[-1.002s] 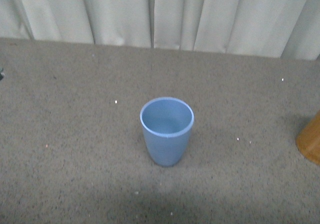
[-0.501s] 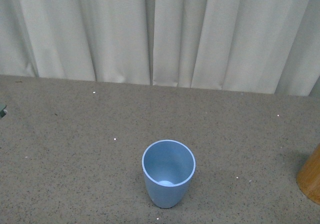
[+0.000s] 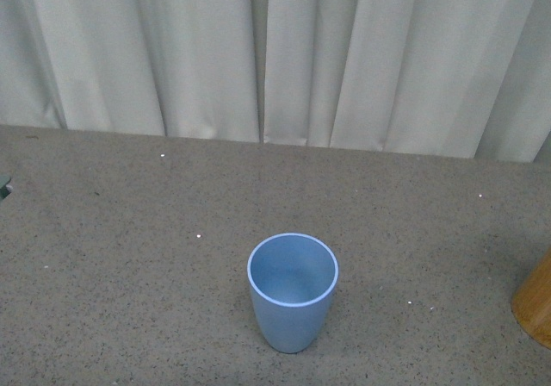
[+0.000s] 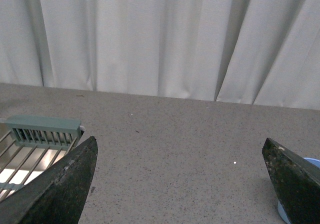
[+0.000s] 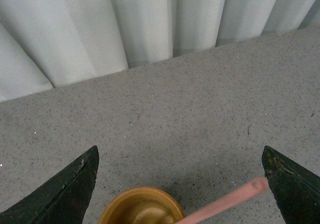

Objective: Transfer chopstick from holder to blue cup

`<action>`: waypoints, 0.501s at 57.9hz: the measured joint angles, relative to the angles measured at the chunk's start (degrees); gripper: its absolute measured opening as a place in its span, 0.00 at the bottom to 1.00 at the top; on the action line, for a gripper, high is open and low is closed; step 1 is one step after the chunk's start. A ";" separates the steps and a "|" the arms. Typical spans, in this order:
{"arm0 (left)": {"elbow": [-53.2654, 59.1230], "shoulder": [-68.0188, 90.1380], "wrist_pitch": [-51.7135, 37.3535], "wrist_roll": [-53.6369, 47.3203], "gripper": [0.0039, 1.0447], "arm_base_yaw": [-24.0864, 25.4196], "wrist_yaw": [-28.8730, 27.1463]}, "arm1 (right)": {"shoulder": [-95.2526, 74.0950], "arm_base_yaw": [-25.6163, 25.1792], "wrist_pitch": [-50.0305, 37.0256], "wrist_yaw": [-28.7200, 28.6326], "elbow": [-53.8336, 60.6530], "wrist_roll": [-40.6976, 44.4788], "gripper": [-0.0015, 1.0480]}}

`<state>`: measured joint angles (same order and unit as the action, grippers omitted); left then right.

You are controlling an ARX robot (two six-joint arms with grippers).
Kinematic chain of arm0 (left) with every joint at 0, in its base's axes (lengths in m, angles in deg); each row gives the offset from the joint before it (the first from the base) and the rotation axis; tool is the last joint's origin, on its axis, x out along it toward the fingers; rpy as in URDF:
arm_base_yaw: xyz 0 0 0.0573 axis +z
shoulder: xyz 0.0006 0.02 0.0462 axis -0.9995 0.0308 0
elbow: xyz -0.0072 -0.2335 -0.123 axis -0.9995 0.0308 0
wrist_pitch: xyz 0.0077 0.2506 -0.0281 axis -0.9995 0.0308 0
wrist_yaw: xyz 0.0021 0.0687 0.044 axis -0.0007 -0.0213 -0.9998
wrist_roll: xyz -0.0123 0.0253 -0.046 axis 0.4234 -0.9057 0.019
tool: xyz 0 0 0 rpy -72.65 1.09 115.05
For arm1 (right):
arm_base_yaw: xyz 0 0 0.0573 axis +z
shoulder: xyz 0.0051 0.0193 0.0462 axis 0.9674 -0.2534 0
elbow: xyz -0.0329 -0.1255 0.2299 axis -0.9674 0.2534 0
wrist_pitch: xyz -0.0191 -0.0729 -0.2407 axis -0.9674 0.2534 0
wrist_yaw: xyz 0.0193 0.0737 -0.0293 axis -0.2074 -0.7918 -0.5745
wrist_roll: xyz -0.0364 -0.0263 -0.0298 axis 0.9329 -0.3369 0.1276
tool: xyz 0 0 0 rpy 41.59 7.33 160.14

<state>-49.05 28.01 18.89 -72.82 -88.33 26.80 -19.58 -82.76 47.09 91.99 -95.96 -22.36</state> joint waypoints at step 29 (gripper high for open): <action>0.00 0.00 0.00 0.00 0.94 0.00 0.00 | -9.51 0.13 1.44 4.44 -6.99 -3.08 0.91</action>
<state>-49.05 28.01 18.89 -72.82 -88.33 26.80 -29.09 -82.63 48.54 96.43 -102.96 -25.44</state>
